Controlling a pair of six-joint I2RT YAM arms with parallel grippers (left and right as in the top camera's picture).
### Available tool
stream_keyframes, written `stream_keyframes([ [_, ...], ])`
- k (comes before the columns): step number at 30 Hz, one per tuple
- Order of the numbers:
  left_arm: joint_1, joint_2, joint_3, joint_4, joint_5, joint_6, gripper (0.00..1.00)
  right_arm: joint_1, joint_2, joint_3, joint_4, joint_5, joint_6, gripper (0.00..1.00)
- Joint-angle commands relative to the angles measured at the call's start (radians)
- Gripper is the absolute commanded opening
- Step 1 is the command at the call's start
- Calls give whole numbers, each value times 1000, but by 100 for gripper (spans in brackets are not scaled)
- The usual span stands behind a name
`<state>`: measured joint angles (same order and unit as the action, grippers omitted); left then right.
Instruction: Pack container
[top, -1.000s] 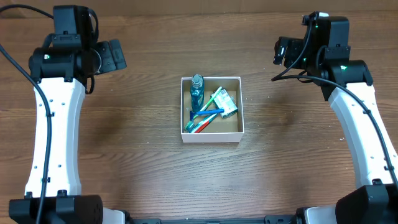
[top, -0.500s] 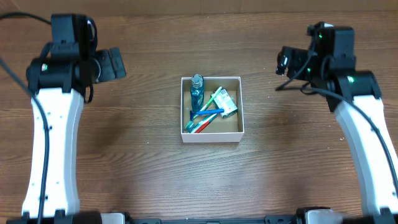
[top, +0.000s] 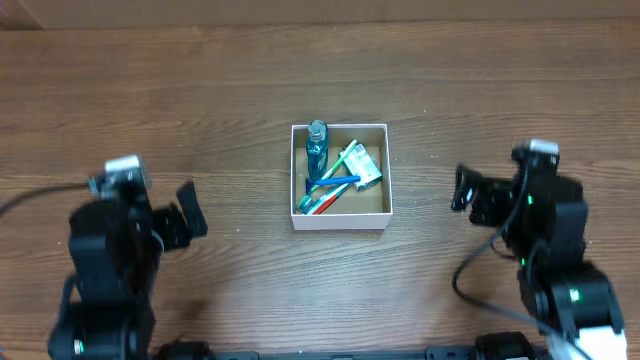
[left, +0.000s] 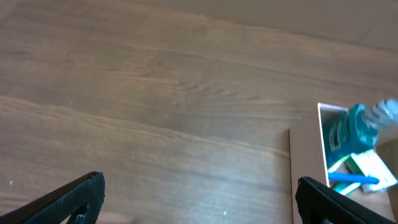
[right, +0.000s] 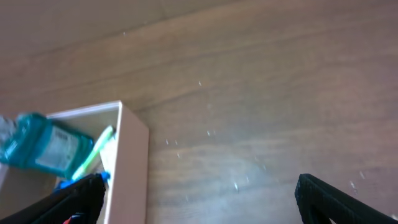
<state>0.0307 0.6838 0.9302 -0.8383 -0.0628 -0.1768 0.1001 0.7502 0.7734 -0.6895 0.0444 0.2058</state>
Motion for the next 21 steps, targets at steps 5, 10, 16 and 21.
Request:
stream_keyframes([
  [5,2,-117,-93,-47,5,13,100,3,-110,-28,-82,14,4,100],
  [10,2,-115,-93,-101,5,13,100,3,-98,-28,-92,14,4,100],
  [16,2,-115,-93,-145,5,13,100,3,-80,-28,-92,14,4,100],
  [21,2,-115,-93,-153,5,13,100,3,-59,-28,-93,14,4,100],
])
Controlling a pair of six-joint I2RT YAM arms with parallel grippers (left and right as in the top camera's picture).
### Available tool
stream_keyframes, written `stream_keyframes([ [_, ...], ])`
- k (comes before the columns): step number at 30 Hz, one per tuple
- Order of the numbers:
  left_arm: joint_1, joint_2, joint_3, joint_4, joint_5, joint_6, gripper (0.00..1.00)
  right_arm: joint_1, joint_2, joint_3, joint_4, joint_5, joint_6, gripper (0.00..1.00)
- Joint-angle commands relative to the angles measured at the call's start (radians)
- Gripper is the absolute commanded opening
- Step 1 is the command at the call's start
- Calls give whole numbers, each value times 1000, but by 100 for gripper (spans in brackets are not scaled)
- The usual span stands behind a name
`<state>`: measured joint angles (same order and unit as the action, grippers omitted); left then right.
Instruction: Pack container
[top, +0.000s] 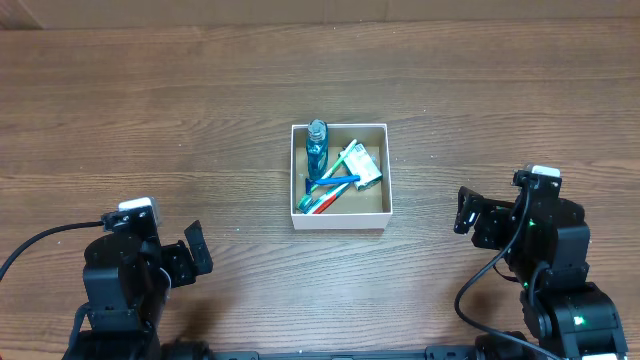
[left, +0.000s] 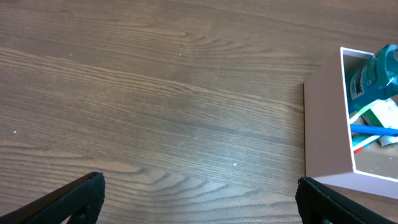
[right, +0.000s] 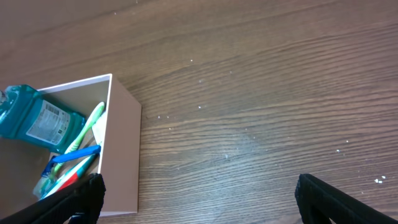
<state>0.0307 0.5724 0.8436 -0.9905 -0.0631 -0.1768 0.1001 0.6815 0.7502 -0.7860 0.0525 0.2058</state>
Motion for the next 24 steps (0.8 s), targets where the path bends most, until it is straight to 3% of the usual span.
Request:
stream_keyframes([
  [1,2,-3,-6,-1,5,13,100,3,15,-5,-10,6,4,100],
  [7,2,-3,-7,-1,5,13,100,5,-51,-5,-57,5,4,100],
  [13,2,-3,-7,-1,5,13,100,5,-278,-66,-35,6,-29,100],
  [20,2,-3,-7,-1,5,13,100,6,-600,-286,98,-11,-27,100],
  [24,2,-3,-7,-1,5,13,100,8,-674,-395,240,-32,-28,100],
])
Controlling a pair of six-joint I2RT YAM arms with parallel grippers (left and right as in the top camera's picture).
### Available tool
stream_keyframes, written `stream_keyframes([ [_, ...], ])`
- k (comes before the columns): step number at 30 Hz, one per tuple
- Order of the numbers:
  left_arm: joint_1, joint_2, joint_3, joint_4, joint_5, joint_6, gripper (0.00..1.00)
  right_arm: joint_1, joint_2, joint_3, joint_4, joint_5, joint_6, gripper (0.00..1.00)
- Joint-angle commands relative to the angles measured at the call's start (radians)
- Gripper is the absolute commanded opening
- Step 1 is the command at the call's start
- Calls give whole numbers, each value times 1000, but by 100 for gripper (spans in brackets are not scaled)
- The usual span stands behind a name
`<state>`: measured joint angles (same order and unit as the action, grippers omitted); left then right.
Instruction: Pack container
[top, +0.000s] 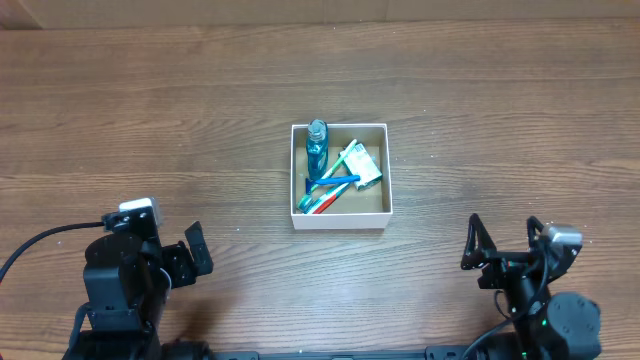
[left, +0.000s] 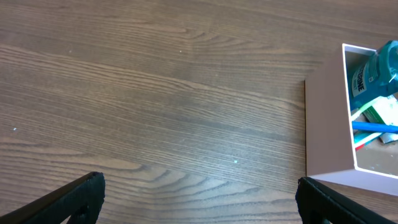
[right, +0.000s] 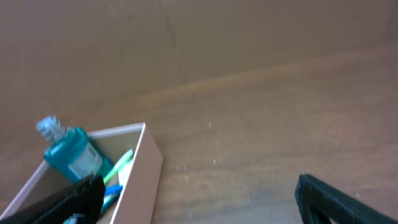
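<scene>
A white open box (top: 340, 218) sits mid-table. In it lie a blue mouthwash bottle (top: 317, 146), toothbrushes (top: 328, 192) and a green-and-white packet (top: 361, 166). My left gripper (top: 172, 244) is open and empty at the near left, well clear of the box. In the left wrist view the box wall (left: 328, 130) and the bottle (left: 374, 76) show at the right edge, with the left gripper (left: 199, 200) over bare wood. My right gripper (top: 502, 250) is open and empty at the near right. The right wrist view has the box (right: 142, 177) and bottle (right: 69, 155) at the lower left.
The table is brown wood grain (top: 150, 110). A black cable (top: 40, 240) loops beside the left arm. A brown cardboard wall (right: 199, 37) stands behind the table's far edge.
My right arm has drawn back toward the near edge, and its camera now looks flatter, up to the back wall. The left arm and the box contents are unchanged.
Both grippers stood open on either side of the packed box. Then the left arm was back at the near left edge and the right a little nearer. Now the right arm is back at the near edge too, both grippers empty.
</scene>
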<state>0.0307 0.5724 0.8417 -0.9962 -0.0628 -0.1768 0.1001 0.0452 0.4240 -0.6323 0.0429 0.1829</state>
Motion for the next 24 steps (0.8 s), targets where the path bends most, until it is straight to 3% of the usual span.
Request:
stream_keyframes([
  [1,2,-3,-5,5,5,13,100,11,-34,-92,133,-23,-5,100],
  [7,2,-3,-5,5,5,13,100,19,-42,-282,549,-19,-85,100],
  [11,2,-3,-5,5,5,13,100,19,-42,-384,720,-19,-114,100],
  [13,2,-3,-5,5,5,13,100,18,-42,-414,741,-19,-114,100],
  [18,2,-3,-5,5,5,13,100,18,-42,-416,544,-19,-140,100],
  [24,2,-3,-5,5,5,13,100,19,-42,-416,548,-26,-138,100],
])
